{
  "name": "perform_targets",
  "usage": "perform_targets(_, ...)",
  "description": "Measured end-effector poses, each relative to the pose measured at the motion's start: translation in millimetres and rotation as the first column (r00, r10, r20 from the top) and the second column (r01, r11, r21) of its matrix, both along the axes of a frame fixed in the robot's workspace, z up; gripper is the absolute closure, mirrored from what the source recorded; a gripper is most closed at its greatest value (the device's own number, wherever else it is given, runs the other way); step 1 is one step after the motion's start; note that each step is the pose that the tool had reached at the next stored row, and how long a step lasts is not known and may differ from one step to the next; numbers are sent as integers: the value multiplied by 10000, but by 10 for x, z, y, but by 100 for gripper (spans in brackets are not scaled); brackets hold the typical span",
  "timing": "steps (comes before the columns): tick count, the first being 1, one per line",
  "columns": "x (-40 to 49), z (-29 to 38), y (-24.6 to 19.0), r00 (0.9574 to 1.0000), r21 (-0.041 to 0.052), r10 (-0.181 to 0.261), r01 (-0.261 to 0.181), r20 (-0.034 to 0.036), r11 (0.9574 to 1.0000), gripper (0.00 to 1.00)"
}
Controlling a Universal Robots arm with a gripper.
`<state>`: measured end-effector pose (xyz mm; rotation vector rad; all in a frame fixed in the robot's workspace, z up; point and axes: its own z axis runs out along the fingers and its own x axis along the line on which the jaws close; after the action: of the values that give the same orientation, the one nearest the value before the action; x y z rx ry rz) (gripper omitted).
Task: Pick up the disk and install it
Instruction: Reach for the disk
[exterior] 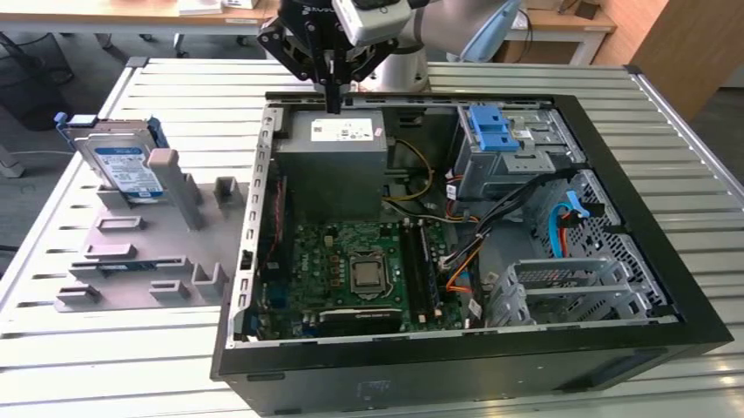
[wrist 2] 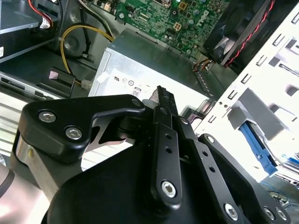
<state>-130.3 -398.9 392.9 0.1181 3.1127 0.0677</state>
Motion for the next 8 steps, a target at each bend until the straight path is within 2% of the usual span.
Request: perform_targets(8, -16, 0, 0, 10000, 0, 1, -1, -1, 10000, 89)
